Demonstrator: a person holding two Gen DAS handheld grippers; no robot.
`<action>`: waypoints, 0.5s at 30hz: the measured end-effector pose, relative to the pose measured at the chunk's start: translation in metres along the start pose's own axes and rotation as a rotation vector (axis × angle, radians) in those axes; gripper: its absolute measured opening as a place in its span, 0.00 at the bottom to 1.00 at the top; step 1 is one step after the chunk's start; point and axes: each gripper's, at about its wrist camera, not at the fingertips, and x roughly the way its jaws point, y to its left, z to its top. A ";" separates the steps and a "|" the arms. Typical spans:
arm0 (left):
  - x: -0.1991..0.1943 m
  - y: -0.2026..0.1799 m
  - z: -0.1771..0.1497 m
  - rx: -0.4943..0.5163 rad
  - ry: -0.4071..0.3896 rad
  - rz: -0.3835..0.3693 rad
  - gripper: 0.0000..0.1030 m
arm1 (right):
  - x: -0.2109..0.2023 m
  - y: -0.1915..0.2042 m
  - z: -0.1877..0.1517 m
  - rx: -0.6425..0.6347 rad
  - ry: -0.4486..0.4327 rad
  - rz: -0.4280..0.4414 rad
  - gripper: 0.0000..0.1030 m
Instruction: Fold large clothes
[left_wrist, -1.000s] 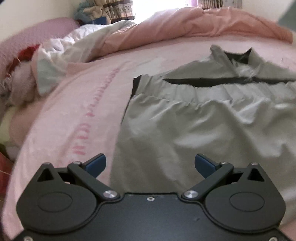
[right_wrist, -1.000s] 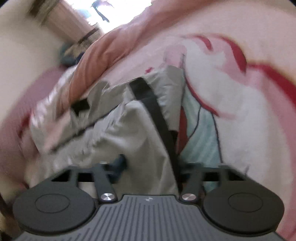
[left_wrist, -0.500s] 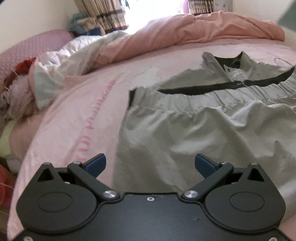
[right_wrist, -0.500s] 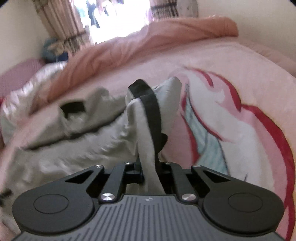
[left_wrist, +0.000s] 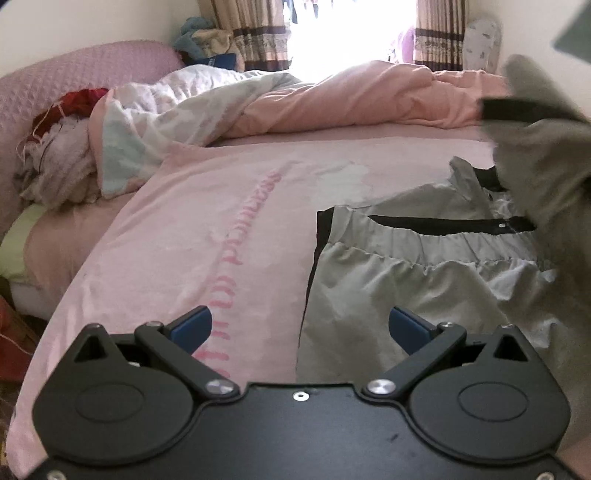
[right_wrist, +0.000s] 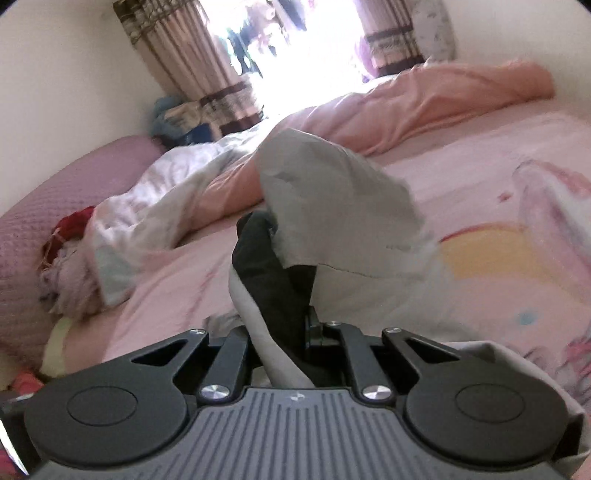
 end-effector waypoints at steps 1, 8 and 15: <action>0.002 0.005 0.000 -0.011 0.006 0.000 1.00 | 0.007 0.010 -0.006 0.004 0.007 0.001 0.09; 0.005 0.032 -0.009 -0.055 0.041 0.053 1.00 | 0.039 0.065 -0.035 0.047 0.018 0.108 0.09; 0.012 0.054 -0.025 -0.073 0.109 0.111 1.00 | 0.092 0.079 -0.090 0.025 0.093 0.005 0.09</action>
